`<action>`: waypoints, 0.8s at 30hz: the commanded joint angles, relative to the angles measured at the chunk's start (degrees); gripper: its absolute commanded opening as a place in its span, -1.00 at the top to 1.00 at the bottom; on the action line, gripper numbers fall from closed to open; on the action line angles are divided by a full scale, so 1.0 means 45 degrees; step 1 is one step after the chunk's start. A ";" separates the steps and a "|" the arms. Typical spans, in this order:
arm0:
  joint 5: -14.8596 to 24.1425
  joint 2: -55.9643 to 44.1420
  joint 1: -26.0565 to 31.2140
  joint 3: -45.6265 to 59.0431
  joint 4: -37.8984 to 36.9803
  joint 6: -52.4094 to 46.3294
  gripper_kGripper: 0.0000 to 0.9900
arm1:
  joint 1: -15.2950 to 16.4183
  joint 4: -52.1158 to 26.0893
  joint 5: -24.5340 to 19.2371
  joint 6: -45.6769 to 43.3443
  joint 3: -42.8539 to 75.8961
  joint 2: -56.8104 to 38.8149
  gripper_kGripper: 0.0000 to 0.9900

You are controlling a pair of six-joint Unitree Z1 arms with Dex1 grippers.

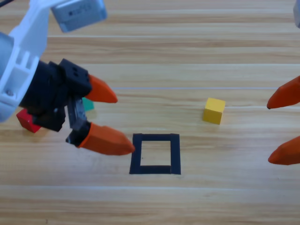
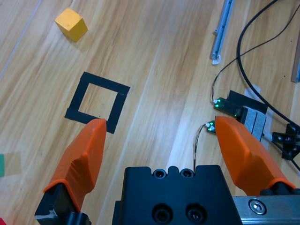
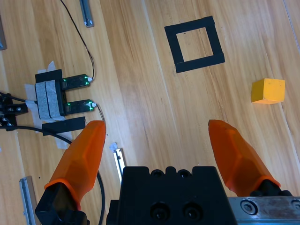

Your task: Stack the blocks in the rectangular block: red at the bottom, yellow in the middle, green on top

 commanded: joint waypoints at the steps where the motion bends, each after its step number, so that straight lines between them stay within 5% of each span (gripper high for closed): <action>1: 0.0124 -0.0084 0.0333 0.0346 -0.0223 -0.0148 -1.00 | 0.0280 -0.0058 -0.0073 0.0060 0.0131 0.0571 -0.95; 7: 0.0124 -0.0025 0.0352 0.0463 -0.0379 -0.0148 -1.00 | 0.0261 -0.0371 -0.0425 0.1291 0.0053 0.0805 -0.95; 14: 0.0358 0.0073 0.0352 0.0424 -0.0535 -0.0363 -1.00 | 0.0222 -0.2246 -0.4116 0.5588 -0.0260 0.2700 -0.95; 16: 0.1511 -0.0064 0.0391 0.0248 -0.0516 -0.1261 -1.00 | 0.0202 -0.2246 -0.4741 0.6545 -0.0650 0.3501 -0.96; 17: 0.2058 -0.0142 0.0665 0.0111 -0.0418 -0.1945 -1.00 | 0.0183 -0.2246 -0.5054 0.7189 -0.0846 0.3813 -0.96; 20: 0.1882 0.0014 0.2403 -0.0748 0.0578 -0.2941 -1.00 | 0.0163 -0.2226 -0.6362 0.8303 -0.1471 0.4497 -0.96; 24: 0.0612 0.0073 0.4024 -0.0943 0.1086 -0.2902 -1.00 | 0.0163 -0.2246 -0.7378 0.8928 -0.2037 0.5200 -0.96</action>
